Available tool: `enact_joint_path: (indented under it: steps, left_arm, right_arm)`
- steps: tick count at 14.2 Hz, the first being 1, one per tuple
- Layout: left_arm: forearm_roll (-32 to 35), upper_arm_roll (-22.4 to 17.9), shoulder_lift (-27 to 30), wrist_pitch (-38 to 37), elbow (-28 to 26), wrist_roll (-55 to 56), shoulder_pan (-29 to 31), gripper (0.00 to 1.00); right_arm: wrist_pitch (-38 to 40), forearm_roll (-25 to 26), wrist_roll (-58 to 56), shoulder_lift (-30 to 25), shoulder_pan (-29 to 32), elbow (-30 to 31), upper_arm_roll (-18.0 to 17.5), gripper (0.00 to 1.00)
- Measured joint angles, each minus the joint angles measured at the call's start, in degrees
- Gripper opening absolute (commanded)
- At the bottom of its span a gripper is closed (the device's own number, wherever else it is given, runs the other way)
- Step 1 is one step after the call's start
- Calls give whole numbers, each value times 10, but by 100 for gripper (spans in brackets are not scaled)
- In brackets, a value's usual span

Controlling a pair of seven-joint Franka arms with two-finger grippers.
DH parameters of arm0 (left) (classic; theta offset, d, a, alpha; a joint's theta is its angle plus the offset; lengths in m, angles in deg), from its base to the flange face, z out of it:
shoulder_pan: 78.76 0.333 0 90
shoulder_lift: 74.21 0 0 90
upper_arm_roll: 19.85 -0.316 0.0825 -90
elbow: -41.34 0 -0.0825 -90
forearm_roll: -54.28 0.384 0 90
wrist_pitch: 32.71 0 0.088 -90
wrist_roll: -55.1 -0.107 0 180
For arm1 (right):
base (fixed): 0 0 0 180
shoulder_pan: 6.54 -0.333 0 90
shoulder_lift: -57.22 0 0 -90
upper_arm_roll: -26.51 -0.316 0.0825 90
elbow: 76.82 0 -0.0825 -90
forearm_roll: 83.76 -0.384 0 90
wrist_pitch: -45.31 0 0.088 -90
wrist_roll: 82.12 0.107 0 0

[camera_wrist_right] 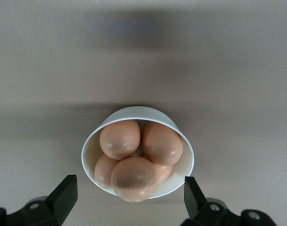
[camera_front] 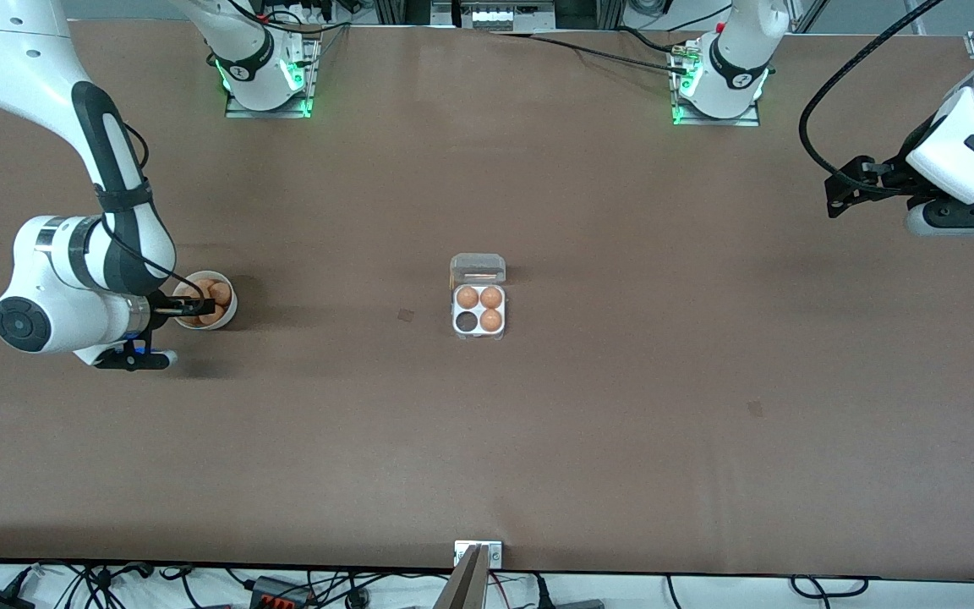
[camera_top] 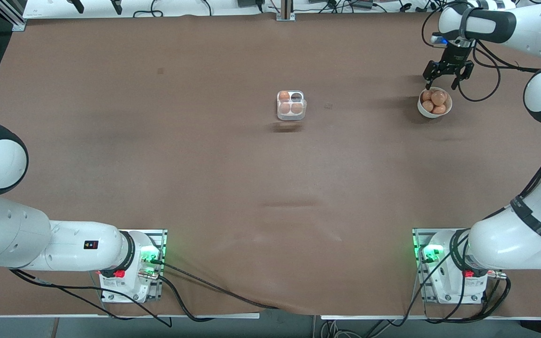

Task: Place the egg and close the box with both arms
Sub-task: 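Grasp one brown egg from the bowl with the right gripper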

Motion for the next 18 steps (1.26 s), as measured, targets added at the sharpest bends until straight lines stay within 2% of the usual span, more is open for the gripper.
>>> enact_joint_path:
  steps: [3, 6, 13, 15, 18]
  left_arm:
    - [0, 0, 0, 0, -2, 0, 0, 100]
    - [0, 0, 0, 0, -3, 0, 0, 100]
    - [0, 0, 0, 0, -4, 0, 0, 100]
    - [0, 0, 0, 0, -4, 0, 0, 100]
    - [0, 0, 0, 0, -4, 0, 0, 100]
  right_arm:
    - [3, 0, 0, 0, 0, 17, 0, 74]
    - [8, 0, 0, 0, 0, 22, 0, 58]
    - [7, 0, 0, -1, 1, 21, 0, 53]
    - [7, 0, 0, -1, 1, 21, 1, 47]
    - [7, 0, 0, -1, 1, 20, 1, 31]
